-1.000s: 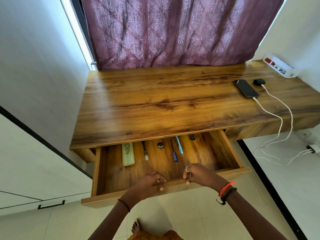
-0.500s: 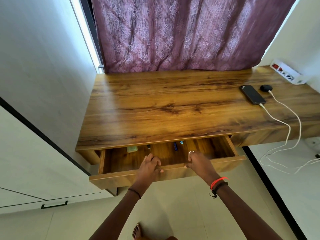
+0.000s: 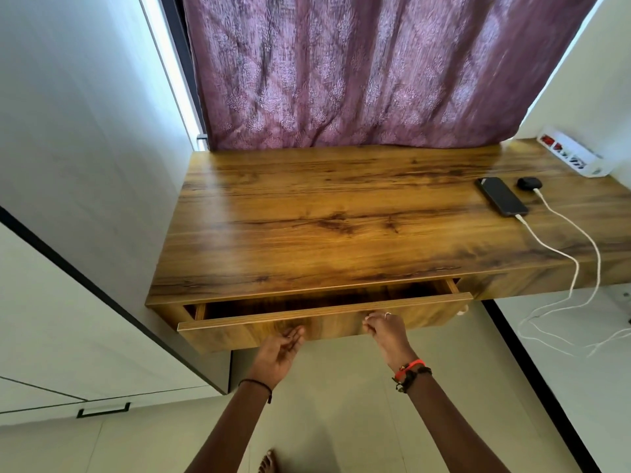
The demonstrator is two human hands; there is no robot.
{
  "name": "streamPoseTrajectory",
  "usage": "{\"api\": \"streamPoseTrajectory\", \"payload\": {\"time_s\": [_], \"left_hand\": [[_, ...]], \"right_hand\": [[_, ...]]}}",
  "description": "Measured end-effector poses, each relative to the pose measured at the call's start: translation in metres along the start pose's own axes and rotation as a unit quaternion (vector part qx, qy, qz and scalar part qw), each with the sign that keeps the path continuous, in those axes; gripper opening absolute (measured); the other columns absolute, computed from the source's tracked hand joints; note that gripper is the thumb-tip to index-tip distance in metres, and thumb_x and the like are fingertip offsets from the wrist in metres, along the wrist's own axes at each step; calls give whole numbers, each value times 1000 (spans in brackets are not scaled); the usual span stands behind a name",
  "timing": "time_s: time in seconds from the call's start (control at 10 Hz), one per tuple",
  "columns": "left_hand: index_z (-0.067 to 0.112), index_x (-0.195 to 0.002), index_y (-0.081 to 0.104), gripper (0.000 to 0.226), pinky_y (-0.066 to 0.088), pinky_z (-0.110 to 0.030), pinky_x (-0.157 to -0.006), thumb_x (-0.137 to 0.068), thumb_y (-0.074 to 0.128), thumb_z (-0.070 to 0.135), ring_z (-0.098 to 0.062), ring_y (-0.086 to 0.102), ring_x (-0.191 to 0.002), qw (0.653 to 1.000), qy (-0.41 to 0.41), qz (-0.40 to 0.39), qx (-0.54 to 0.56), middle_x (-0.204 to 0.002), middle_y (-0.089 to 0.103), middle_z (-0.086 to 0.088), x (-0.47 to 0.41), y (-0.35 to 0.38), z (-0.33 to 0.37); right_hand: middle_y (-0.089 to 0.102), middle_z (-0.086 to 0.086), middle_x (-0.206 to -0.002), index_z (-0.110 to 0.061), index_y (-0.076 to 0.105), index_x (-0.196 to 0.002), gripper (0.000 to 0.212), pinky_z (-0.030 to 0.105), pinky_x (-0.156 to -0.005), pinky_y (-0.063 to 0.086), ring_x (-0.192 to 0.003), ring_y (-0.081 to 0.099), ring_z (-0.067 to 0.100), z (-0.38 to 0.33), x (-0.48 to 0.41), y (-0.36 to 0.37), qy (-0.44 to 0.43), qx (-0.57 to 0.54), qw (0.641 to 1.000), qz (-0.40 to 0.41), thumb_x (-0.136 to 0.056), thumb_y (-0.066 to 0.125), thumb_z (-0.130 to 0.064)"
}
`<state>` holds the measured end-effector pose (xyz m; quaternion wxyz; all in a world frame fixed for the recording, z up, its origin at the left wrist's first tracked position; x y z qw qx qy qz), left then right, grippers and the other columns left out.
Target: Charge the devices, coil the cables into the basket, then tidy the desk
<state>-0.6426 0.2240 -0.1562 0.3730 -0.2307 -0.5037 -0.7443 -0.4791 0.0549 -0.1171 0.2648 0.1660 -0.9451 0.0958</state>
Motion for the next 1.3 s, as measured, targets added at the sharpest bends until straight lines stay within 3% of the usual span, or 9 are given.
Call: {"api": "streamPoseTrajectory", "payload": {"time_s": [0.1,0.2,0.4,0.5,0.6,0.8,0.9,1.1,1.3], "left_hand": [[-8,-97,53,36,59,-30,-62,-87,21,-18,-26,71,-71,998,6,-7,65,-78,70,-21,-6,3,6],[-8,-94,53,36,58,-28,-60,-85,21,-22,-27,69,-76,997,17,8,72,-78,69,-21,-17,10,13],[-6,-95,51,36,49,-31,-90,-84,22,-23,-22,56,-91,996,40,17,84,-97,56,-17,-30,31,26],[-5,-94,52,37,57,-27,-65,-83,22,-24,-22,56,-91,996,39,22,71,-96,56,-16,-31,32,28],[-5,-98,53,37,58,-28,-60,-84,23,-23,-22,57,-94,997,41,17,59,-100,57,-17,-34,28,27],[0,-91,54,33,54,-27,-70,-86,26,-18,-16,61,-87,997,59,46,-2,-85,67,-10,-26,33,18],[1,-107,54,27,47,-29,-88,-95,30,-4,-17,61,-97,993,76,56,-67,-103,65,-7,-11,53,8],[-6,-123,46,29,47,-31,-84,-98,38,9,-31,56,-112,983,121,56,-130,-120,57,-21,6,117,8],[10,-97,53,14,45,-24,-69,-98,41,18,-16,55,-77,971,113,47,-206,-88,56,-10,17,172,-1]], "right_hand": [[52,13,-69,0,54,-66,26,28,-66,43,-67,49,21,-5,-6,9,52,-115,992,-8,-79,44,21],[50,12,-69,-1,52,-73,31,19,-47,42,-63,47,19,-8,-15,17,95,-181,979,-14,-78,34,24],[48,7,-73,-2,54,-83,38,12,-40,43,-65,46,14,-15,-36,25,115,-215,969,-26,-74,31,27],[50,7,-75,1,56,-86,37,11,-41,44,-66,48,14,-15,-42,22,123,-206,971,-20,-74,32,26],[54,7,-80,4,58,-98,42,11,-42,45,-69,51,14,-11,-46,19,129,-199,971,-31,-74,32,26],[59,4,-90,0,56,-114,48,16,-58,43,-75,51,11,-12,-43,18,108,-125,984,-73,-77,35,21],[63,10,-106,-4,57,-115,42,24,-71,41,-82,49,16,-20,-39,9,64,-38,994,-78,-81,38,14],[60,6,-91,-15,66,-81,22,32,-75,41,-81,54,17,-59,-33,-30,-34,124,990,-64,-86,46,-7],[66,12,-102,-1,66,-102,27,32,-79,45,-99,61,26,-125,-24,-59,-156,285,945,-23,-93,45,-16]]}}
Point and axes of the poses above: each hand's wrist, its own x-axis away from the middle knuckle, its own y-axis out of the palm, z = x × y, the point moved 6 cm from there along -x, towards the middle knuckle
